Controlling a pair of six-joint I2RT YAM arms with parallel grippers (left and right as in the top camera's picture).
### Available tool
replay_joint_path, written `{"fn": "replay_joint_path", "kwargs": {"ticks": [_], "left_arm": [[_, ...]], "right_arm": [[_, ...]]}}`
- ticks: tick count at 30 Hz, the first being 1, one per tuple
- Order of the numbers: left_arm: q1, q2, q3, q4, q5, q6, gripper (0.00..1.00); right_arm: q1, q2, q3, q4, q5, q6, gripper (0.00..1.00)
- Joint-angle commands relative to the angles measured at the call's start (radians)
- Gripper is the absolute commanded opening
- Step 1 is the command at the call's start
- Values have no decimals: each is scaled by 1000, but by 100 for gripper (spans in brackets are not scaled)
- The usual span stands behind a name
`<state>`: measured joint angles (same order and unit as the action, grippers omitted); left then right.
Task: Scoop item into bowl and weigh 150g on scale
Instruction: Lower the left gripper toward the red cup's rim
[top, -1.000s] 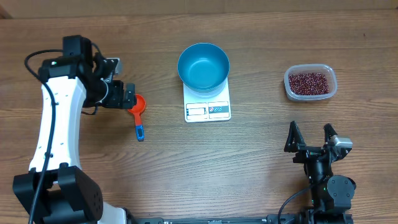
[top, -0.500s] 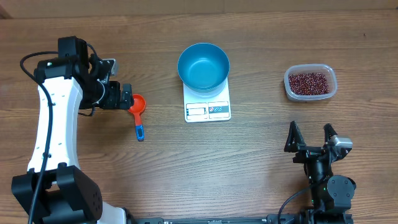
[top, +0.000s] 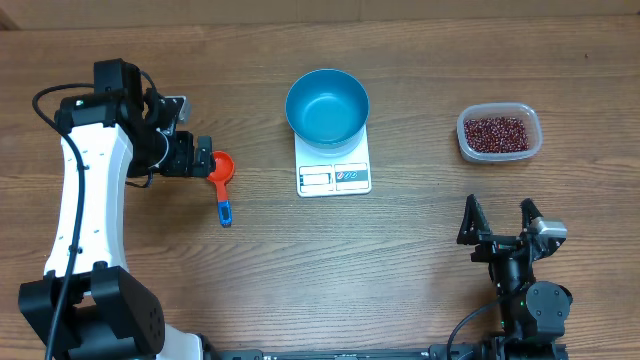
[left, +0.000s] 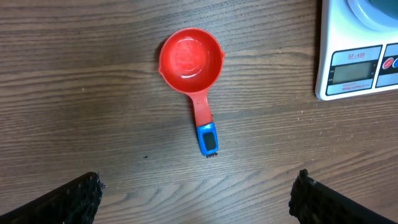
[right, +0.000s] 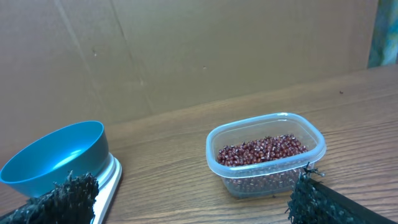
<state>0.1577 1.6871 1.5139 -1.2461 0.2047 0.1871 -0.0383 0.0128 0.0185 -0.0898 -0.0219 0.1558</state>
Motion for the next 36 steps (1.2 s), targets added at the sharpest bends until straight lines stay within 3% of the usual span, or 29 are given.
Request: {"fn": "replay_joint_path", "kwargs": {"ticks": [1,36], "left_arm": [[1,2,26,-6,-6,15,100],[1,4,23,2,-43,-3,100]], "right_arm": [[6,-9,-11,6,3,1,100],[6,-9,-11,6,3,1,100]]}}
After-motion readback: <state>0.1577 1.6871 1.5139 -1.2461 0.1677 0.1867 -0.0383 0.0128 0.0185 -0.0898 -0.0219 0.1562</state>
